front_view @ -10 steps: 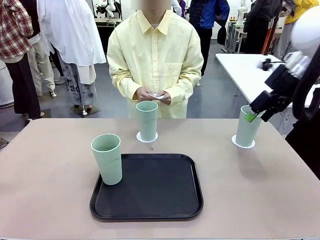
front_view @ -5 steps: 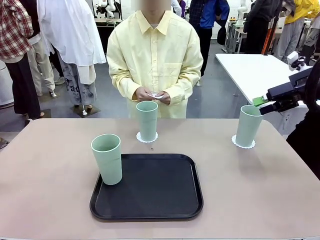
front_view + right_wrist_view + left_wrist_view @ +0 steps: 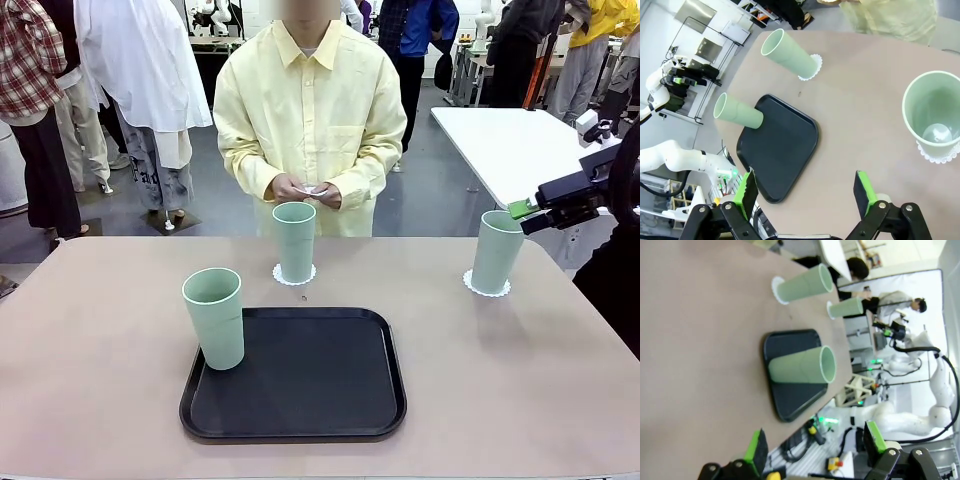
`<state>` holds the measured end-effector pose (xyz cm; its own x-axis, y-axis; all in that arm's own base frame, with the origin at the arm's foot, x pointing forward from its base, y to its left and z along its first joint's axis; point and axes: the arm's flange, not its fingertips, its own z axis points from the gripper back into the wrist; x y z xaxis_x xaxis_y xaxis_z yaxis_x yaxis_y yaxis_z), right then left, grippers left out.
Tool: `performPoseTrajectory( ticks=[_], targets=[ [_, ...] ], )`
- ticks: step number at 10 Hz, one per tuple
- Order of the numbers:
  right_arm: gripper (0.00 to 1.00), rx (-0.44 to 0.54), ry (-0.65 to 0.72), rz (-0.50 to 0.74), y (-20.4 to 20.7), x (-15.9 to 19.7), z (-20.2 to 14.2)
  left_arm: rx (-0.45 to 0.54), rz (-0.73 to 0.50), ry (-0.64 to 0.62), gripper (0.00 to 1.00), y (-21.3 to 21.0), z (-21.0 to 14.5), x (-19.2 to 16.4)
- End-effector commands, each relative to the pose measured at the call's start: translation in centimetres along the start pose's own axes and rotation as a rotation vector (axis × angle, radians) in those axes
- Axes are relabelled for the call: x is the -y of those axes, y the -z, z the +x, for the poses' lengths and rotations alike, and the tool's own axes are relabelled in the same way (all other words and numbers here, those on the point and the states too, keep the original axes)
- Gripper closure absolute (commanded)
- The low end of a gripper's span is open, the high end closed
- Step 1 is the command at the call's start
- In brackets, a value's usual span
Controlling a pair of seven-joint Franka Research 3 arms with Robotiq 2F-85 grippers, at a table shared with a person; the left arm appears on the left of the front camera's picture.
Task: Place coasters on the table and set cups on them.
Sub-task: Take one Reusable plastic cup from the Flat Tray and place it on a coaster set by the human.
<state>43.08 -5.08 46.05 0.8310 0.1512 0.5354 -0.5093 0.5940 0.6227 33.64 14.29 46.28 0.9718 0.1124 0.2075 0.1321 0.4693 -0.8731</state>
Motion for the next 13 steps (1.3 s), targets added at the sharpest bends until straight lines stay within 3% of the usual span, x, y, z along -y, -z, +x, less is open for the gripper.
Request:
performPoseTrajectory(
  ticks=[1,3,4,5,8,13],
  targets=[
    [0.0,0.02,0.016,0.011,-0.1,-0.3,0.2,0.006,-0.013,0.018,0.0,-0.1,0.0,0.0],
    [0.0,0.0,-0.002,-0.003,0.0,-0.1,0.0,0.006,-0.013,0.018,0.0,-0.1,0.0,0.0],
    [0.0,-0.03,0.152,0.123,-1.3,1.0,-0.3,0.006,-0.013,0.018,0.0,-0.1,0.0,0.0],
    [0.0,-0.043,0.255,0.166,-3.3,2.3,-1.1,0.006,-0.013,0.018,0.0,-0.1,0.0,0.0],
    [0.0,-0.008,0.49,0.158,-7.3,6.5,-3.6,0.006,-0.013,0.018,0.0,-0.1,0.0,0.0],
    [0.0,0.07,0.558,0.353,-8.3,9.1,-7.1,0.006,-0.013,0.018,0.0,-0.1,0.0,0.0]
  ],
)
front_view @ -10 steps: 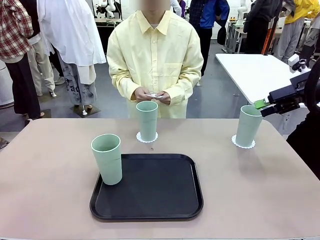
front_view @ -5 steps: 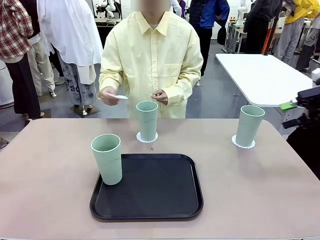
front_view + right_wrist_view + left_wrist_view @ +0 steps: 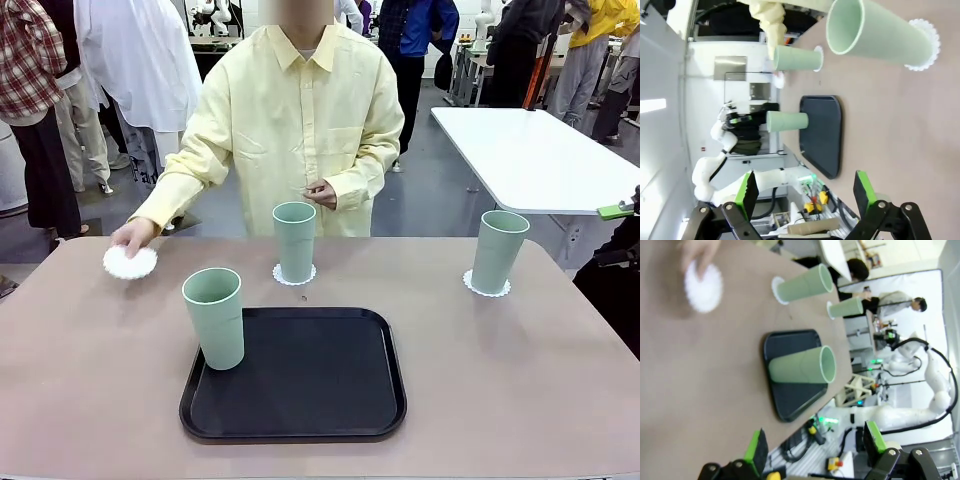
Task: Place coasters on the table and set cups on them.
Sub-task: Take one Reusable plastic cup from the Flat Tray and place it on a coaster set by the human.
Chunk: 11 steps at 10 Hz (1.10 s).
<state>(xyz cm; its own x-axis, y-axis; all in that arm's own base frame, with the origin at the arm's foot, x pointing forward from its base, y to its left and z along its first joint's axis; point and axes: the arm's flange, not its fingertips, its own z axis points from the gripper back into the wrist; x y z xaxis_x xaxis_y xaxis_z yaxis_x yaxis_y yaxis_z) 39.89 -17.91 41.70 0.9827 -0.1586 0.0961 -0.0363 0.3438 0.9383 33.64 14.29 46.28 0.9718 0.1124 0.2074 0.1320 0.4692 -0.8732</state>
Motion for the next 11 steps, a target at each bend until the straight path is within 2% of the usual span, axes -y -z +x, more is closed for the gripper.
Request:
performPoseTrajectory(
  ticks=[1,3,4,5,11],
  targets=[
    [0.0,0.001,-0.008,0.104,0.0,1.1,0.0,0.006,-0.013,0.018,0.0,-0.1,0.0,0.0],
    [0.0,-0.001,-0.011,0.125,0.5,1.9,0.3,0.006,-0.013,0.018,0.0,-0.1,0.0,0.0],
    [0.0,-0.014,-0.032,0.117,1.0,1.9,0.4,0.006,-0.013,0.018,0.0,-0.1,0.0,0.0],
    [0.0,-0.009,0.006,0.09,0.5,1.4,-0.1,0.006,-0.013,0.018,0.0,-0.1,0.0,0.0],
    [0.0,-0.009,0.006,0.09,0.5,1.4,-0.1,0.006,-0.013,0.018,0.0,-0.1,0.0,0.0]
  ],
)
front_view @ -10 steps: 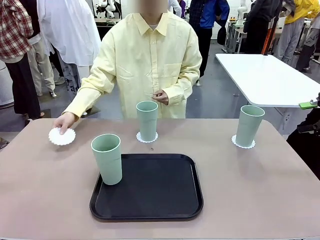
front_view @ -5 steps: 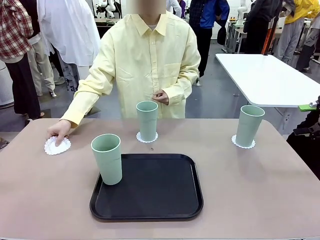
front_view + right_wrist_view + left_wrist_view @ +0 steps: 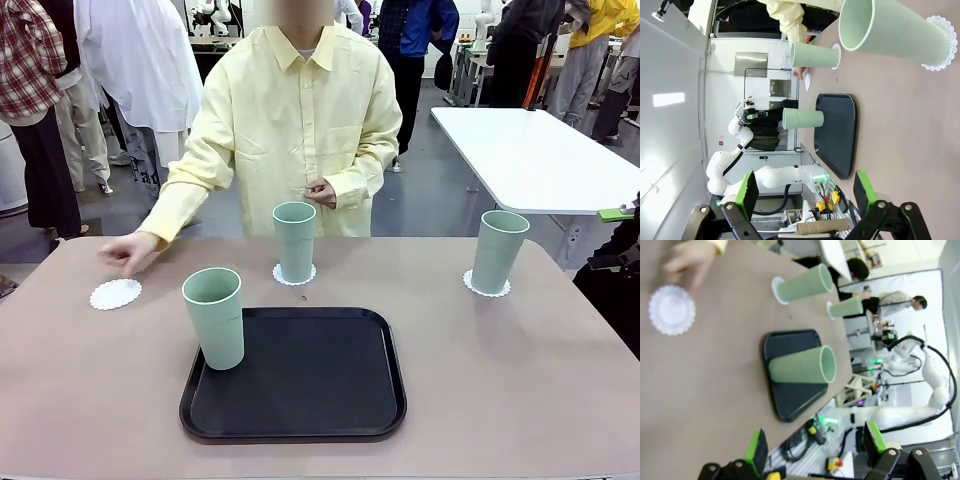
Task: Place coasters on the table and set cups on them.
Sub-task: Take one Reusable plastic cup from the Flat Tray and place it on a coaster set by the human.
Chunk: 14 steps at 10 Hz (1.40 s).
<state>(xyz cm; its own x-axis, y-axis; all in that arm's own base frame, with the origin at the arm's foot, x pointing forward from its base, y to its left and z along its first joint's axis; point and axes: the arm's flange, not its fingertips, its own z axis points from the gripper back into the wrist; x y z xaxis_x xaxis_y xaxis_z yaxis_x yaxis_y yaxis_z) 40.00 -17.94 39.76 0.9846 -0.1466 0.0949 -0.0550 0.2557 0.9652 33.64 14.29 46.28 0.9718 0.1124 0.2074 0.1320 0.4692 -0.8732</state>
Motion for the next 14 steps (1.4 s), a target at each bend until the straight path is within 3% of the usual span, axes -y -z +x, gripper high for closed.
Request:
performPoseTrajectory(
  ticks=[1,3,5,7,9,10,12,14],
  targets=[
    [0.0,0.003,0.008,-0.004,0.0,-0.4,0.0,0.006,-0.013,0.018,0.0,-0.1,0.0,0.0],
    [0.0,0.003,0.008,-0.004,0.0,-0.4,0.0,0.0,0.0,0.0,0.0,0.0,0.0,0.0],
    [0.0,0.003,0.008,-0.004,0.0,-0.4,0.0,0.023,0.139,0.415,0.0,2.2,3.3,3.0],
    [0.0,0.003,0.008,-0.004,0.0,-0.4,0.0,-0.029,0.307,0.742,0.0,5.2,5.1,6.4],
    [0.0,0.003,0.008,-0.004,0.0,-0.4,0.0,-0.271,0.357,1.023,0.0,8.5,4.5,9.3],
    [0.0,0.003,0.008,-0.004,0.0,-0.4,0.0,-0.369,0.393,1.103,0.0,10.1,3.5,10.3],
    [0.0,0.003,0.008,-0.004,0.0,-0.4,0.0,-0.465,0.438,1.237,0.0,12.3,1.7,12.1],
    [0.0,0.003,0.008,-0.004,0.0,-0.4,0.0,-0.498,0.52,1.334,0.0,14.6,0.7,12.9]
  ],
)
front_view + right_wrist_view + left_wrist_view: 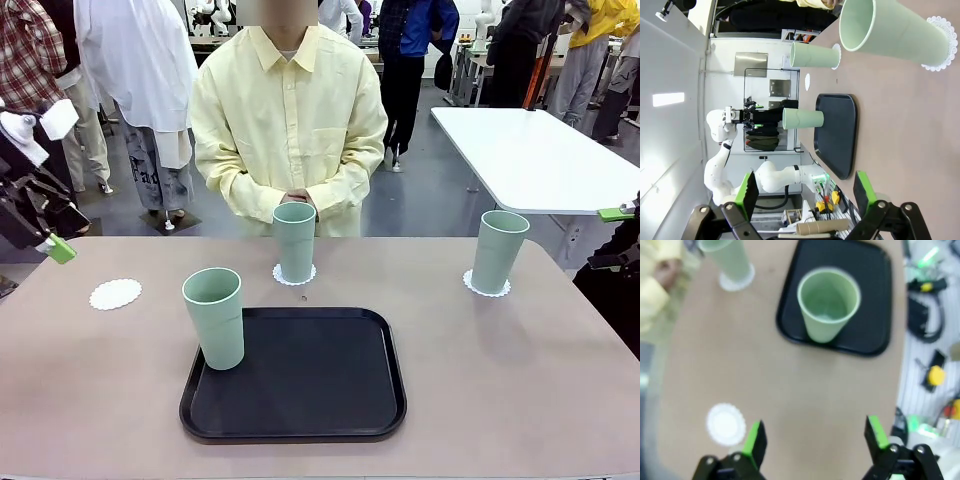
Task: Place coasters on the table and set cups on them.
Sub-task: Take one Reusable plastic cup from the Flat Tray and place it on a coaster set by the human.
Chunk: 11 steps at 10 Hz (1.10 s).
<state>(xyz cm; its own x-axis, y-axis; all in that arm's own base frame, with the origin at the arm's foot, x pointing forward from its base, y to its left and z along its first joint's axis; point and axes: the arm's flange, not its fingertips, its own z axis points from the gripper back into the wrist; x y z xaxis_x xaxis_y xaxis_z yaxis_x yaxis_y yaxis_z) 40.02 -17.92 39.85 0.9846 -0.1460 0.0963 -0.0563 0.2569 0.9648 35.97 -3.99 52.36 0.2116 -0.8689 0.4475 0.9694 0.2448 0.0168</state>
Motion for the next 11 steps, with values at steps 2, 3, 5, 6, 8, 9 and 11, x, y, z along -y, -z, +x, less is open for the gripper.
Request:
performPoseTrajectory(
  ticks=[2,3,5,6,8,9,11],
  targets=[
    [0.0,0.004,0.01,-0.003,0.0,-0.3,-0.1,0.0,0.0,0.0,0.0,0.0,0.0,0.0],
    [0.0,0.004,0.01,-0.003,0.0,-0.3,-0.1,0.0,0.0,0.0,0.0,0.0,0.0,0.0],
    [0.0,0.004,0.01,-0.003,0.0,-0.3,-0.1,0.0,0.0,0.0,0.0,0.0,0.0,0.0],
    [0.0,0.004,0.01,-0.003,0.0,-0.3,-0.1,0.0,0.0,0.0,0.0,0.0,0.0,0.0],
    [0.0,0.004,0.01,-0.003,0.0,-0.3,-0.1,0.021,0.012,0.007,0.0,0.2,-0.4,0.1],
    [0.0,0.004,0.01,-0.003,0.0,-0.3,-0.1,0.178,-0.061,0.117,0.0,1.3,-0.6,-0.1],
    [0.0,0.004,0.01,-0.003,0.0,-0.3,-0.1,0.429,-0.173,0.194,0.0,4.5,-2.0,-0.2]
  ],
)
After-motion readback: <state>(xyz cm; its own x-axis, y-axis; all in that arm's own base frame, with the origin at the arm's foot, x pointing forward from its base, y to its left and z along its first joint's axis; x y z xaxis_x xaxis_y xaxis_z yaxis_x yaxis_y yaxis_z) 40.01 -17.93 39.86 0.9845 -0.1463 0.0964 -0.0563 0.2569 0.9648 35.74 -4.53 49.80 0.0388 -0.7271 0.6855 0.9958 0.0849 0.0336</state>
